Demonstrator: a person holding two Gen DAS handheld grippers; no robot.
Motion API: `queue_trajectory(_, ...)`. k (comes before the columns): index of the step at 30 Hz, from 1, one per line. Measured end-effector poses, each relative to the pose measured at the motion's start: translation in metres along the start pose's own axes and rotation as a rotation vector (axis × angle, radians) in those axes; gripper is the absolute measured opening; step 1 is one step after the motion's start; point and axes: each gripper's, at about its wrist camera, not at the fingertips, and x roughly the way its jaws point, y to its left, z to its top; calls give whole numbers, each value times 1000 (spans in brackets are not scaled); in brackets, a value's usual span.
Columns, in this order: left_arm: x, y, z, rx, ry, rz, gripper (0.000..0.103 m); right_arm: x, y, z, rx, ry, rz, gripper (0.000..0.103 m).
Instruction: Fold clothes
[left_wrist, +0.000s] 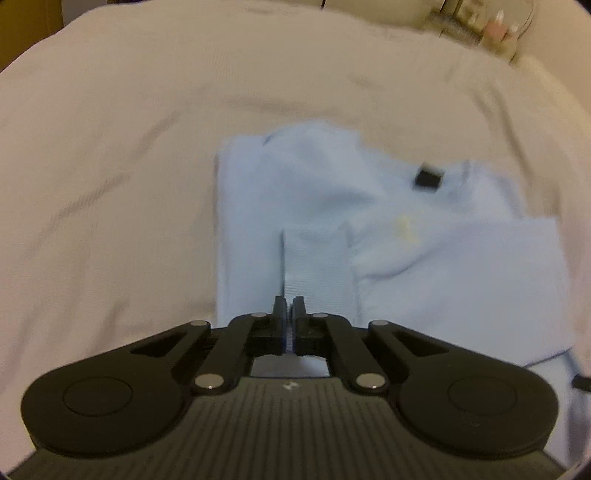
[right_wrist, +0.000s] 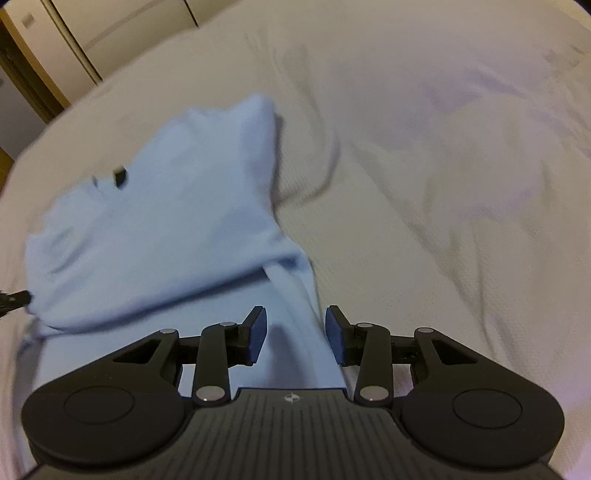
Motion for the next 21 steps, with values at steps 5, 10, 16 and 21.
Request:
queue_trajectory(5,6,1,3,1,5,32,2,4,8,0,-22,4,-41,39)
queue_trajectory(10,-14,11,11,-49,-9,41,2,-13,18,14,-58,-70,-22,41)
queue_trajectory(16,-9,-20,18,31,1,-48,6,9,12,30,-37,-42,-31,41)
queue_trajectory(21,22,-20,6,38,94,41,9,20,9,41,-15,-34,-12,41)
